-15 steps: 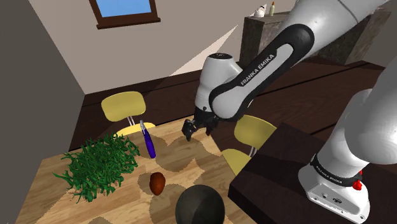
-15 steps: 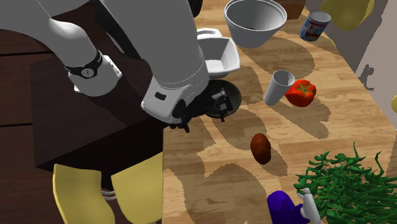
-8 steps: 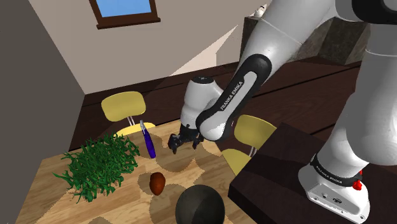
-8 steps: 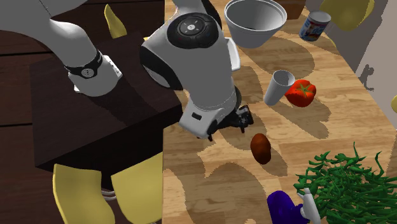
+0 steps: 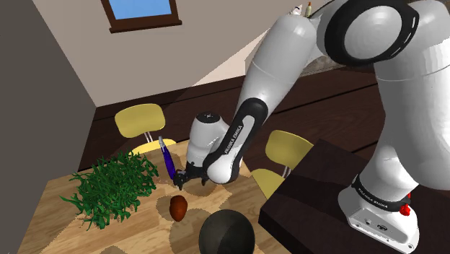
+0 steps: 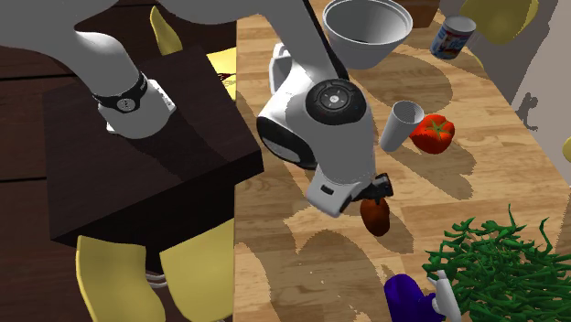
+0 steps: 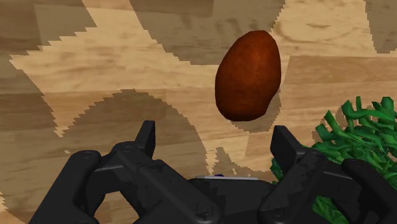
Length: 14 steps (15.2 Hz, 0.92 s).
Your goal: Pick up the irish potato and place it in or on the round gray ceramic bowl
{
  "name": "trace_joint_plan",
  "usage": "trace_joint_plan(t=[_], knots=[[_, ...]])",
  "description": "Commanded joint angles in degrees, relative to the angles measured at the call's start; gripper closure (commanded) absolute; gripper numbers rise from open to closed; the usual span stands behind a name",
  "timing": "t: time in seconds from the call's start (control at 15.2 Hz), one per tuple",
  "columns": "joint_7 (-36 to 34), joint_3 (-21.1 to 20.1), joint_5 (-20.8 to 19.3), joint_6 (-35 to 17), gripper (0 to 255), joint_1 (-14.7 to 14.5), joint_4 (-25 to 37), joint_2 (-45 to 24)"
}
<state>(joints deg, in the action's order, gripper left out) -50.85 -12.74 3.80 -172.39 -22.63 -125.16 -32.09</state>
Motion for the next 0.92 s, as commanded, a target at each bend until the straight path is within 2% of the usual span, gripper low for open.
trace_joint_plan(t=[0.0, 0.26, 0.86], knots=[[-1.7, 1.3, -0.1, -0.6, 0, -2.4, 4.3, -4.3], [-4.0, 3.0, 0.1, -0.6, 0, -5.7, 13.7, -12.5], [-4.2, 3.8, -0.1, -1.7, 0, -7.0, 19.3, -19.2]])
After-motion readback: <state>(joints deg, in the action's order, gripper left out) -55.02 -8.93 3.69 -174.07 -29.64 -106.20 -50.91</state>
